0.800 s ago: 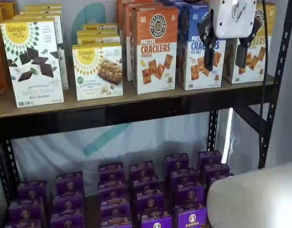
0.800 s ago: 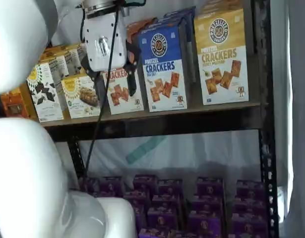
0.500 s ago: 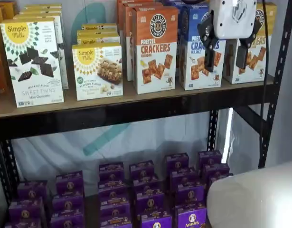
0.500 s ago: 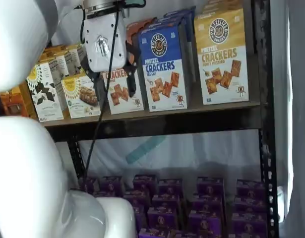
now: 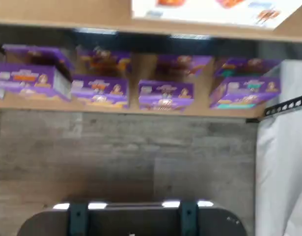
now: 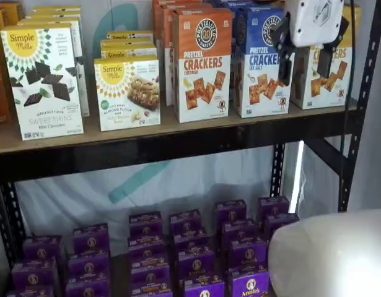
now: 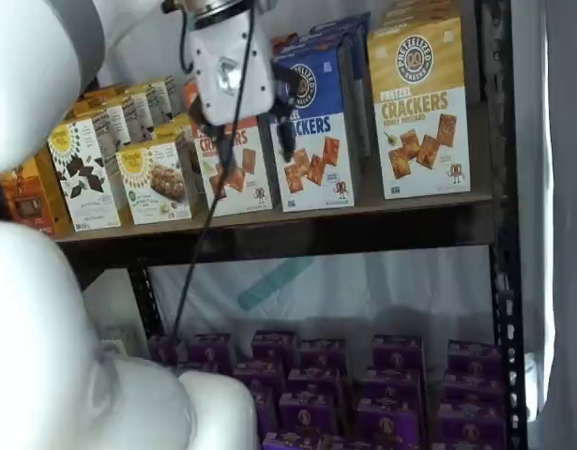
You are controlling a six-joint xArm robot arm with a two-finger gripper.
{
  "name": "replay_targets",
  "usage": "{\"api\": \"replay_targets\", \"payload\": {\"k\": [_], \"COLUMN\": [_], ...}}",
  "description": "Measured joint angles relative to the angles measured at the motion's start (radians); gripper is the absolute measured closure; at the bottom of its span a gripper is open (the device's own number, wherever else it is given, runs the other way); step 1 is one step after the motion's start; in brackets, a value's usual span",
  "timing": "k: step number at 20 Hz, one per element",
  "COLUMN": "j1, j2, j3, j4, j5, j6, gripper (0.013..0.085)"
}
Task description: Retrieve the yellow and white box located on the top shelf, the sixth one from the left
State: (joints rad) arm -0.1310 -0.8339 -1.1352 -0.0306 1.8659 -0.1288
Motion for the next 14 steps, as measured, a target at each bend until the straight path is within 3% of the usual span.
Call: {"api": "replay_targets", "payload": {"k": [6, 14], "j1": [-0.197, -0.357], "j2": [0.067, 0.179], "j3": [-0.041, -0.133], "j4": [0.041, 0.082], "j5": [-0.108, -0.172], "j6": [-0.181, -0.33], "gripper": [0.013, 0.013]}}
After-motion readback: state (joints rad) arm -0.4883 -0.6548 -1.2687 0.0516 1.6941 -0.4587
